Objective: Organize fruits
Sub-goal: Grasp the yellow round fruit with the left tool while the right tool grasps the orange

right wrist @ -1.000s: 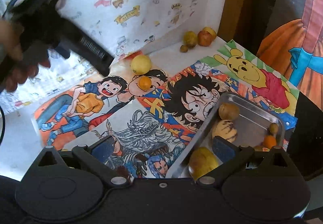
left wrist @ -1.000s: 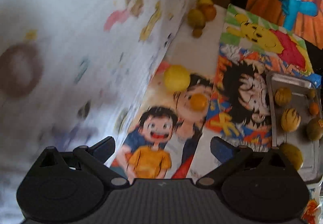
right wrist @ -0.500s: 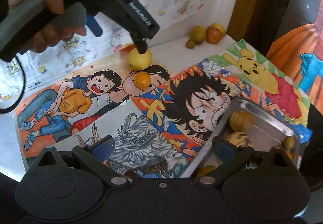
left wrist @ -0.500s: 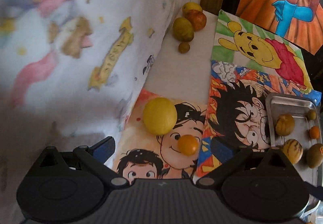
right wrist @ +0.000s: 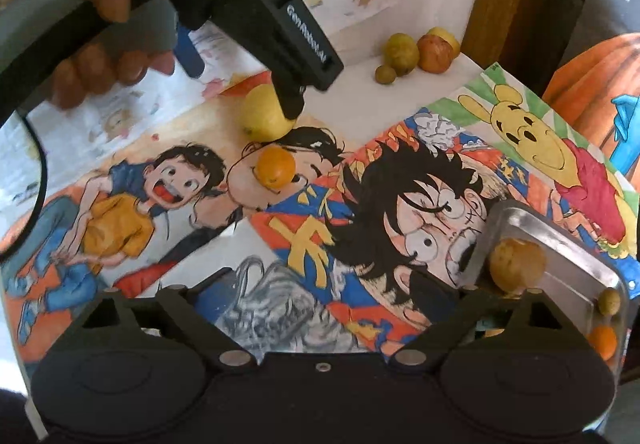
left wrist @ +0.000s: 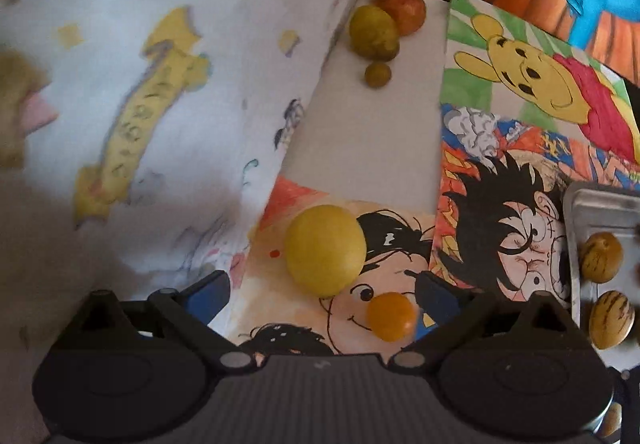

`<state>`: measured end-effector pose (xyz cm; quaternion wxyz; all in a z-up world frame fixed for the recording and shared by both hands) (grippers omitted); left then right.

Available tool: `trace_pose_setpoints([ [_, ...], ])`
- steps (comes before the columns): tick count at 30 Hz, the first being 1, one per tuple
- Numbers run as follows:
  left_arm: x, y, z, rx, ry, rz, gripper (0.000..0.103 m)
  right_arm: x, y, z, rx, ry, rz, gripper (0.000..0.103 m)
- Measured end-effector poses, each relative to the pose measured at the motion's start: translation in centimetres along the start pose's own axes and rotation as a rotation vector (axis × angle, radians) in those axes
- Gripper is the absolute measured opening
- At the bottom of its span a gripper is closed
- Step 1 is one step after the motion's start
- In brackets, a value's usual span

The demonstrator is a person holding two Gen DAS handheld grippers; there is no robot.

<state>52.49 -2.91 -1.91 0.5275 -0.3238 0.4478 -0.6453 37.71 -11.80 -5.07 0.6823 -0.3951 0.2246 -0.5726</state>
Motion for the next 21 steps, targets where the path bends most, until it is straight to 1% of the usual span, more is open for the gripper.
trace_pose_setpoints([
  [3,0.1,0.4,0.6,-0.002,0.02,0.005,0.095,-0.3,0.7,0.6,0.021,0.02,0.005,0.088],
  [9,0.0,1.4,1.8,-0.024,0.002,-0.014,0.083,-1.0,2.2,1.3,0.03,0.032,0.017,0.078],
  [11,0.0,1.9,2.0,-0.034,0.005,-0.012,0.079,-1.0,2.7,1.7,0.039,0.029,0.022,0.076],
  [15,-0.6,2.7,2.4,-0.05,-0.017,-0.013,0.068,-1.2,3.6,2.7,0.043,0.026,0.056,0.075],
  [17,-0.8,3.0,2.5,-0.057,-0.031,-0.029,0.067,-1.4,4.0,3.2,0.051,0.012,0.069,0.075],
  [21,-0.9,3.3,2.6,-0.075,-0.046,-0.055,0.066,-1.7,5.2,4.1,0.052,-0.021,0.074,0.071],
])
Point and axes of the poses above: each gripper's, at about its wrist camera, not at the fingertips, and y roughly the way its jaws point, x to its right, z to its top, the point moved 8 cm from there along y, roughly the way its jaws point, and after that the axes turned 5 degrees about -y, right-handed, at the moved point
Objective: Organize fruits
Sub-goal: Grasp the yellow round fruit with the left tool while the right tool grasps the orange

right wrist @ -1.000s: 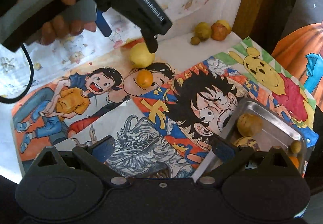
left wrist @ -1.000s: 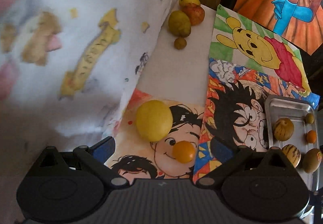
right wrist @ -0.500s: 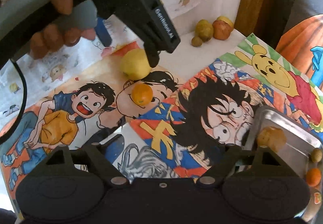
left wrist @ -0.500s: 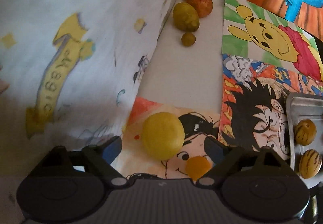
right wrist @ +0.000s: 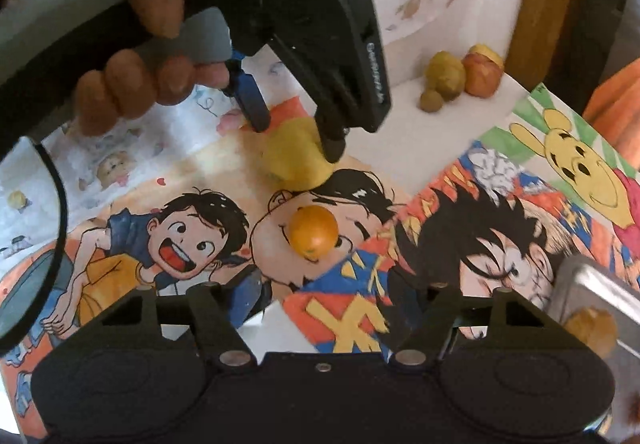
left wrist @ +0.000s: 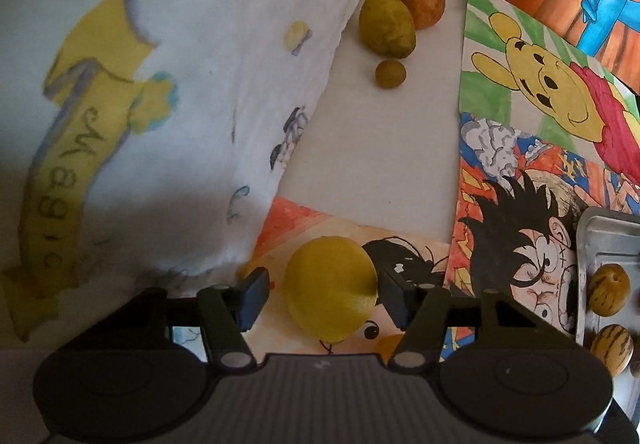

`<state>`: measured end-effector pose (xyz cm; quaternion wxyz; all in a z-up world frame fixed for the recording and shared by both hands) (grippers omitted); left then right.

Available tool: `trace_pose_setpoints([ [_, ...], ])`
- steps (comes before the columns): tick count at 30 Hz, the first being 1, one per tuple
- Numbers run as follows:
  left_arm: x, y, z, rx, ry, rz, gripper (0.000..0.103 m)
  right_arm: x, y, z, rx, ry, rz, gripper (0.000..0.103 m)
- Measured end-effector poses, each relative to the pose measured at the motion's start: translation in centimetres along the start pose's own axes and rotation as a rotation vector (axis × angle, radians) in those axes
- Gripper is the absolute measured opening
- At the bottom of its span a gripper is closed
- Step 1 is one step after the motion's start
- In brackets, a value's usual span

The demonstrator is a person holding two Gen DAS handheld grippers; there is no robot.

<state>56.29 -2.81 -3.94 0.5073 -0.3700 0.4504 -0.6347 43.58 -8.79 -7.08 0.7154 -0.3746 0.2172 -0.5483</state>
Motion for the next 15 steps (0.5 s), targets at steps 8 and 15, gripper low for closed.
trace_pose_setpoints([
  [8,0.1,0.3,0.0,-0.013,0.007,-0.032,0.064,-0.6,1.9,0.4,-0.007,-0.053,0.009,0.061],
  [15,0.1,0.5,0.1,-0.024,-0.006,-0.062,0.064,-0.9,3.0,0.7,-0.009,-0.06,0.017,0.06],
])
Point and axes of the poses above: each gripper's, at about its wrist camera, not at the fingertips, and y roughly the way its jaws point, x to its right, z to its top, the point moved 8 cm from there along y, roughly the way its jaws point, and after that the axes turned 5 degrees about -y, right-handed, at the moved point
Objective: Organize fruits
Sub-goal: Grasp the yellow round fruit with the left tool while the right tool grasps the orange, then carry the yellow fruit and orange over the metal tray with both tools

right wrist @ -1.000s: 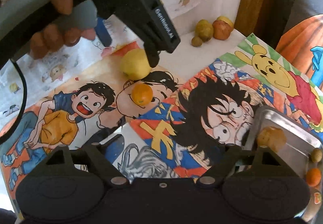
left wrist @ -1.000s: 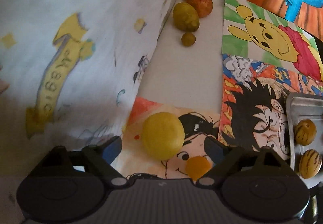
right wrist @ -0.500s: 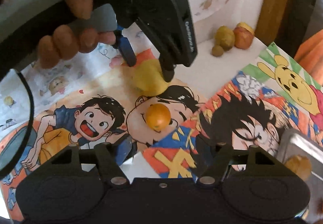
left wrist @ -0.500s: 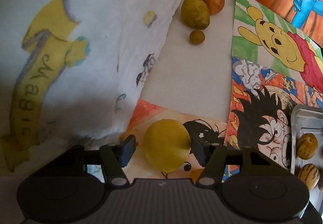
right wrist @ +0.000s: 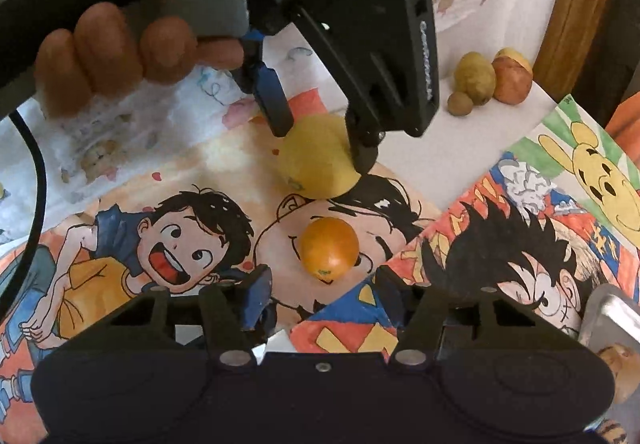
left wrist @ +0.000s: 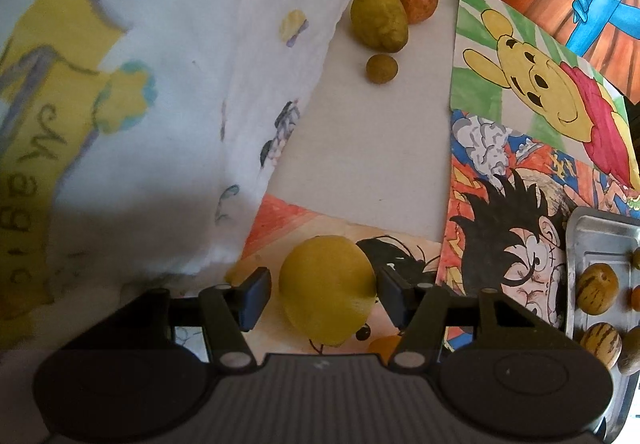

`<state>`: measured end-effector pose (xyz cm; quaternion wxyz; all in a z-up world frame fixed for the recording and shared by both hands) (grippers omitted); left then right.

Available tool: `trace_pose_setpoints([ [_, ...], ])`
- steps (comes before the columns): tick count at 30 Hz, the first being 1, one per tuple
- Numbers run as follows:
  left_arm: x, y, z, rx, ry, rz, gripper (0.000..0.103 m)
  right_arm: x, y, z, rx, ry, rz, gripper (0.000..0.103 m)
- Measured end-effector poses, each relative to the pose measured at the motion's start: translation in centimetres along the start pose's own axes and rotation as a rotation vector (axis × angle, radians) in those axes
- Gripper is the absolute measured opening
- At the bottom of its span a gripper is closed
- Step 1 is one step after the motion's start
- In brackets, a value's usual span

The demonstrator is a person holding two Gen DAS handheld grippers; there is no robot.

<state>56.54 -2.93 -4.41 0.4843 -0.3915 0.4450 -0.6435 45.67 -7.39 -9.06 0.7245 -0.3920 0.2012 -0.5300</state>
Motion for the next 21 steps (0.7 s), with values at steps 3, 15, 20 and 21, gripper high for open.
trace_pose_setpoints([
  [3,0.02,0.21,-0.08,-0.01,0.0,-0.005,0.066,-0.01,0.21,0.27,0.004,-0.011,-0.007,0.06],
  [15,0.4,0.39,-0.39,-0.018,0.013,-0.036,0.059,-0.34,0.58,0.84,0.023,-0.046,-0.027,0.036],
  [20,0.31,0.19,-0.64,-0.003,0.021,-0.015,0.058,-0.16,0.07,0.39,0.018,-0.038,-0.031,0.034],
  [21,0.28,0.13,-0.73,-0.001,0.023,-0.007,0.058,-0.11,-0.02,0.27,0.017,-0.035,-0.032,0.034],
])
Point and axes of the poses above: each gripper's, at about its wrist camera, not at the fingertips, and y roughly the way its jaws point, x to its right, z to its top, the point moved 8 cm from there along y, roughly the way its jaws point, and after that the axes turned 5 degrees about -y, right-handed, at the moved point
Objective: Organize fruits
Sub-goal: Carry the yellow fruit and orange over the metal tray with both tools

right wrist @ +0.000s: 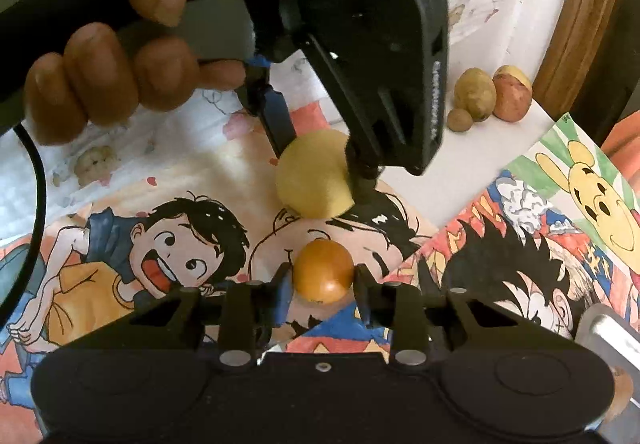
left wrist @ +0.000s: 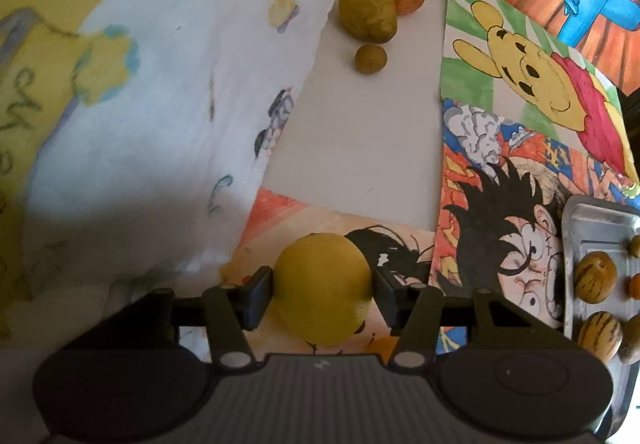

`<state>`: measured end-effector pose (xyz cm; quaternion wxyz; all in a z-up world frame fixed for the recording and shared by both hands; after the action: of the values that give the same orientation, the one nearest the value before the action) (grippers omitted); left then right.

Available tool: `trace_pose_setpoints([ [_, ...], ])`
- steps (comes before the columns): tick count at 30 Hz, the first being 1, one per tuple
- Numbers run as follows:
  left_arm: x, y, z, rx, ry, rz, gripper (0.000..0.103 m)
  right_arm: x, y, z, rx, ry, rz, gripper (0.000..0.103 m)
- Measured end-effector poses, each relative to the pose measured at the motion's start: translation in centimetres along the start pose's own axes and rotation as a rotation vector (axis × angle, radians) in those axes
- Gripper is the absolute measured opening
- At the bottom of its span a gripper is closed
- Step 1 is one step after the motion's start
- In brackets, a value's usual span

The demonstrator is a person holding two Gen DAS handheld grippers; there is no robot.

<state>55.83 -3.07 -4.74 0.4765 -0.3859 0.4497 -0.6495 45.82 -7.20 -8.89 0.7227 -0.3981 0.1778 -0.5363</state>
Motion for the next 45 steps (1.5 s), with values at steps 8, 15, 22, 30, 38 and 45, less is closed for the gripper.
trace_pose_setpoints([
  [8,0.6,-1.0,-1.7,0.011,-0.01,0.006,0.058,0.6,-1.8,-1.2,0.0,0.056,-0.019,0.034],
  [15,1.5,-2.0,-3.0,0.033,-0.029,-0.014,0.058,1.3,-3.5,-1.9,0.021,0.079,-0.037,0.034],
  [22,3.0,-3.7,-4.5,0.063,-0.036,-0.015,0.058,2.4,-6.9,-3.3,0.06,0.121,-0.053,0.034],
  [30,6.0,-6.0,-7.3,0.091,-0.06,-0.039,0.058,5.3,-12.0,-5.3,0.122,0.188,-0.092,0.034],
  [38,11.9,-7.4,-10.5,0.111,-0.061,-0.111,0.058,9.6,-17.4,-9.9,0.126,0.282,-0.173,0.034],
  [45,16.2,-8.1,-13.2,0.096,-0.059,-0.16,0.058,12.6,-21.0,-15.2,0.084,0.332,-0.239,0.034],
])
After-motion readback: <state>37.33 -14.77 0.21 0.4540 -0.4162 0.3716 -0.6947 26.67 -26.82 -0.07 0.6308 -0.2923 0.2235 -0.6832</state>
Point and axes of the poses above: each gripper's, at about its wrist camera, not at the fingertips, and y roughly the way its jaws point, x to its right, z to its top, the point moved 8 cm from there along y, roughly the way its jaws point, and after that the axes turned 5 degrees about -y, right-handed, at the moved point
